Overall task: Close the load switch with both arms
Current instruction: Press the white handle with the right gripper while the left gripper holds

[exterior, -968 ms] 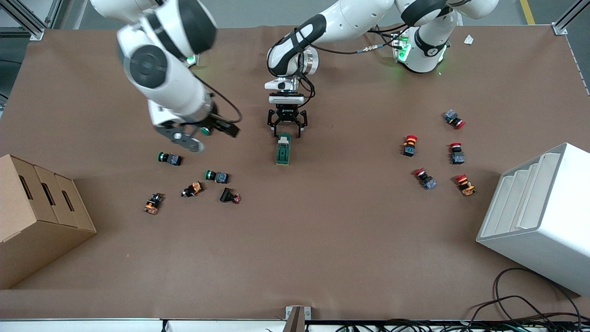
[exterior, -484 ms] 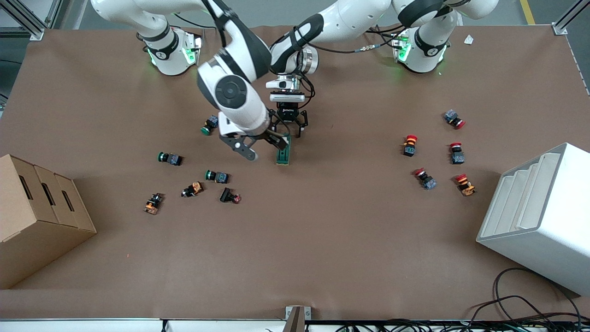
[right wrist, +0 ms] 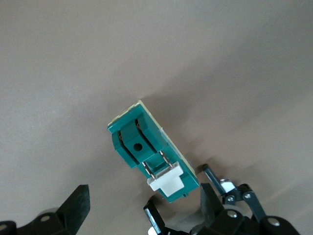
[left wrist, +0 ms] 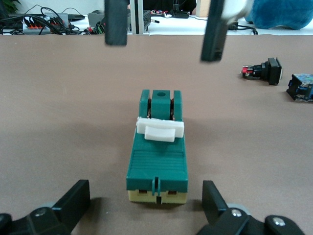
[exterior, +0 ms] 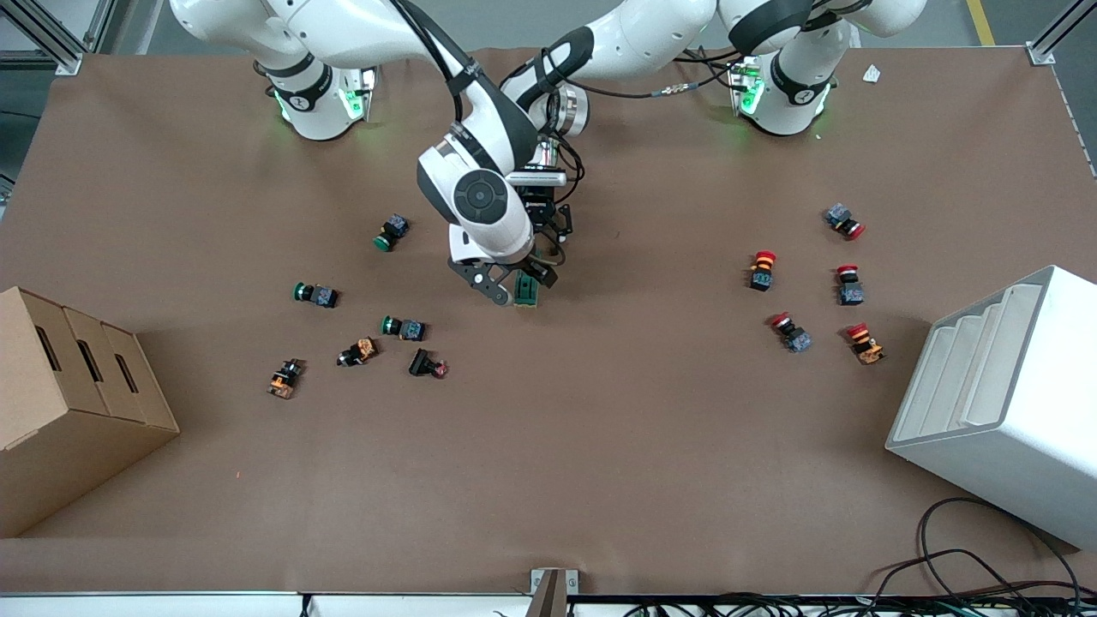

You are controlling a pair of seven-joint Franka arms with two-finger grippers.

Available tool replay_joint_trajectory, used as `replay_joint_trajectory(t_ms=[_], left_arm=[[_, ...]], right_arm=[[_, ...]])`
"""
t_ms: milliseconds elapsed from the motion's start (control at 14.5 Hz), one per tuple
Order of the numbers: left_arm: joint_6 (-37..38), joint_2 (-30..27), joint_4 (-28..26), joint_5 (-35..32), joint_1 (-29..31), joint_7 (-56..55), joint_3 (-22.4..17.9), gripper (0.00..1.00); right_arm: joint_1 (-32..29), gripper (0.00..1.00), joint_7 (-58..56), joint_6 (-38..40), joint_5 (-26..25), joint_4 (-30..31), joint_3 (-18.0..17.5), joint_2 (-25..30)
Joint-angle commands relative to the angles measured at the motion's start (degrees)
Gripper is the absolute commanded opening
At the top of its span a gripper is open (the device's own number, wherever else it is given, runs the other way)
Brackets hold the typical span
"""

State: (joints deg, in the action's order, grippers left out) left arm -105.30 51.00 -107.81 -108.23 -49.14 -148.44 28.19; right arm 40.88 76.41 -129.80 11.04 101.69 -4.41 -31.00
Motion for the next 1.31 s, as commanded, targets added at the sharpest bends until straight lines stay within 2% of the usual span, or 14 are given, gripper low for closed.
replay_joint_trajectory(t_ms=[0,346,691,968,1244], left_arm=[[-2.63,4.81,1.99,-0.49,-1.65,-3.96,-1.55,1.00],[-2.63,4.81,1.90,-0.40,-2.01,-4.14,-1.73,1.00],[-2.37,4.37,1.73,-0.31,-2.10,-3.78,-1.82,1.00],[-2.37,4.02,1.73,-0.31,-2.10,-3.70,-1.73,1.00],[-2.37,4.02,1.81,-0.31,-1.75,-3.26,-1.73,1.00]], right_arm=[[2.01,1.00,0.58,-1.86,1.61,0.00,0.63,-1.07],[4.03,1.00,2.08,-6.43,1.61,-0.09,0.63,-4.76],[4.56,1.00,2.16,-4.95,1.61,0.08,0.55,-5.03],[5.88,1.00,4.97,-0.03,1.61,-0.27,0.55,-4.51],[5.62,1.00,4.98,-1.07,1.52,-0.44,0.55,-4.68]])
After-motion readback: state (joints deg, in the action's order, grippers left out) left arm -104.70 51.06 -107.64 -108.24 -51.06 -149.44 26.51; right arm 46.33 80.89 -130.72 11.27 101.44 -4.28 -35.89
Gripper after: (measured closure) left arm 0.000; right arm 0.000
